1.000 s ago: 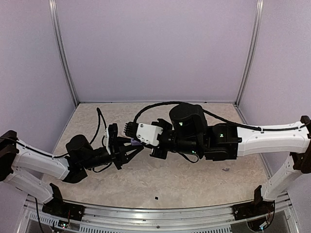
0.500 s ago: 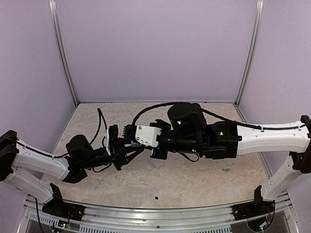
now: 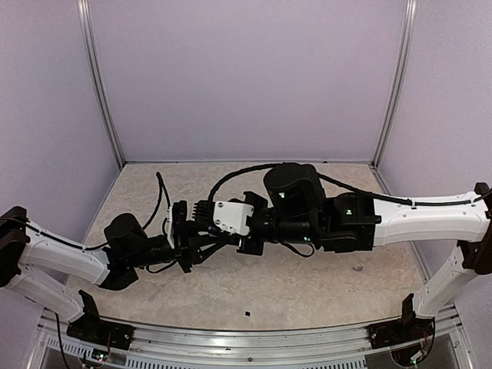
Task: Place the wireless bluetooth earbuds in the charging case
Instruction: Insert the left earbud into the left side groove of the charging case, then move the right earbud to the center of the board.
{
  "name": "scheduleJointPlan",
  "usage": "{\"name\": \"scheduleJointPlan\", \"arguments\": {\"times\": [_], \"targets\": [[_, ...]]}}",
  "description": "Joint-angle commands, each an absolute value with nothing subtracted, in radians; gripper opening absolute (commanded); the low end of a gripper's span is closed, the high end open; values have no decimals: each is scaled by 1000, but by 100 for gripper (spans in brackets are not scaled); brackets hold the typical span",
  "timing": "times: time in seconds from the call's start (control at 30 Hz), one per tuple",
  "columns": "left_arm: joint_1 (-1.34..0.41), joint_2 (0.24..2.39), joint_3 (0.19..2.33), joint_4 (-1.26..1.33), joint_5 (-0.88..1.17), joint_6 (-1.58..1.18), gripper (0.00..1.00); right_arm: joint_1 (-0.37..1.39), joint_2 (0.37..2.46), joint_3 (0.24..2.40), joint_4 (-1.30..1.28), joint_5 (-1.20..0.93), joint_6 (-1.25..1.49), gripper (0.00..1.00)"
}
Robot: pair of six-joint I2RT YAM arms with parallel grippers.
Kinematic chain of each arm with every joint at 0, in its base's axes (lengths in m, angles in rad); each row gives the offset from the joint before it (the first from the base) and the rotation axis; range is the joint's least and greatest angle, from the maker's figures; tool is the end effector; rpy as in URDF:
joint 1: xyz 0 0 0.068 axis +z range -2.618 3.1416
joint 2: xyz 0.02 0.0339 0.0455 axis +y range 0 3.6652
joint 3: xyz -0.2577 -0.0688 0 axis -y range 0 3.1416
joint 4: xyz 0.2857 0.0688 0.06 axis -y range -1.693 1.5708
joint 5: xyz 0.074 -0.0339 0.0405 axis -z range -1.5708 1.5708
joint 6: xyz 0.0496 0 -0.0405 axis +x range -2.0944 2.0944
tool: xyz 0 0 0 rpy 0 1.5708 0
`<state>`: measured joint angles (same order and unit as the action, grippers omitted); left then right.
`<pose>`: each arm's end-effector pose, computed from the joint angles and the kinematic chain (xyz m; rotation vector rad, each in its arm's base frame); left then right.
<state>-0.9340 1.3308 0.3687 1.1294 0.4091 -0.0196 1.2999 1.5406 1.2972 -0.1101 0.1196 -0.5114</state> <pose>0.1561 -0.2442 0.1836 0.9679 1.1541 -1.0638 0.1180 0.4027 0.3178 -1.4780 1.2623 0.4125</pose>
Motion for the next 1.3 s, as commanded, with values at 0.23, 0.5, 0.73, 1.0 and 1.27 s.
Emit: {"name": "scheduleJointPlan", "arguments": {"times": [0.23,0.5,0.73,1.0,1.27], "targets": [[-939,1318,379,1191,421,-12,3,1307,1513,1293,-113,47,-503,41],[-938,1321,382,1177,419,-3,3,1297,1442,1256,-71,10,-457,34],[-937,1316,384,1162,415,-3,3,1279,1435,1252,-74,16,-418,31],[-931,1296,374,1140,389,26,3,1166,1328,1181,-125,81,-203,36],[-924,1303,361,1166,385,9,3,937,1263,1106,-486,91,210,45]]}}
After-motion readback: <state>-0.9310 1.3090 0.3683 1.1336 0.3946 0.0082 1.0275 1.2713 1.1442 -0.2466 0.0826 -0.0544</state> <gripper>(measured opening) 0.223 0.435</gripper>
